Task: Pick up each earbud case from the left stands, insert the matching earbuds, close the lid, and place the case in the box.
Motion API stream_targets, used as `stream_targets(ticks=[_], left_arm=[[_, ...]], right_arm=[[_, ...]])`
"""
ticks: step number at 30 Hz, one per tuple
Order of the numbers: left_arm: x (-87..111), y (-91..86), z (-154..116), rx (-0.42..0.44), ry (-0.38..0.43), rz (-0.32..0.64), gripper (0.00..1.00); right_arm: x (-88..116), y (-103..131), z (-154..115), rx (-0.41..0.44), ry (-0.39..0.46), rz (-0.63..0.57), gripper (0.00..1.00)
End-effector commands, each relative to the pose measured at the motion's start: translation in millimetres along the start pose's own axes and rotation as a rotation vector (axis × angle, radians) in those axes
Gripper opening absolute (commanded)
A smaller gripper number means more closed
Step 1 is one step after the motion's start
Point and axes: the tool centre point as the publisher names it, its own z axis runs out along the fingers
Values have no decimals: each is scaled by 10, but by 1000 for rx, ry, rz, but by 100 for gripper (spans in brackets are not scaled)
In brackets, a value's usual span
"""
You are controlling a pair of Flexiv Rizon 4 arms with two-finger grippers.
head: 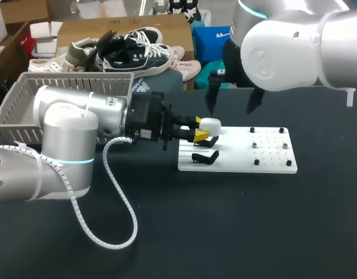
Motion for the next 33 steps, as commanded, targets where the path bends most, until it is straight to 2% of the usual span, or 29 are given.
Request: stream_targets(ticks=[1, 6, 12, 19, 26, 33], left_arm=[[0, -10, 3, -5, 0, 1, 0], [0, -10, 3, -5, 0, 1, 0], [0, -10, 3, -5, 0, 1, 0], [-15, -61, -273, -56, 18, -26, 0], [-42, -83, -586, -136, 59, -48, 0], [-75, -38, -1004, -274, 145, -116, 0]], right_arm=[[64, -95, -87, -17, -85, 25, 100], [51, -269, -216, -70, -189, 18, 100], [160, -546, -252, -140, -217, -1, 100], [300, -710, -198, -185, -212, -25, 100], [352, -827, -132, -204, -222, 7, 100], [352, -827, -132, -204, -222, 7, 100]])
